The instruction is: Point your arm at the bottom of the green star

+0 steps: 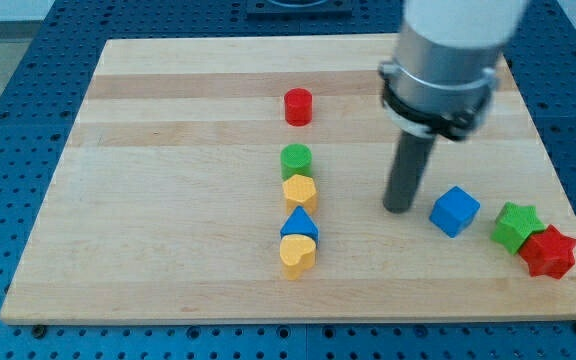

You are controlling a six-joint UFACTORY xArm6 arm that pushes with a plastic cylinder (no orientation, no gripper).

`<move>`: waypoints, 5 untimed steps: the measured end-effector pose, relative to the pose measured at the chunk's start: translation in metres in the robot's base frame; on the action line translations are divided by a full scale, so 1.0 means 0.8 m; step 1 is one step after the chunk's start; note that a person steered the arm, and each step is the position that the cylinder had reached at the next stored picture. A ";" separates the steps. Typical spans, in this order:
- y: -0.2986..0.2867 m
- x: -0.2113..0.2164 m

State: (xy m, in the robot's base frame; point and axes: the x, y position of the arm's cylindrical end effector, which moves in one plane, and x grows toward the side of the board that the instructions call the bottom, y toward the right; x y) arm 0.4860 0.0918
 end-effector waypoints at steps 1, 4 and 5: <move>-0.022 0.005; 0.040 0.165; 0.099 0.163</move>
State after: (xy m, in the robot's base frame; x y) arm 0.6163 0.1713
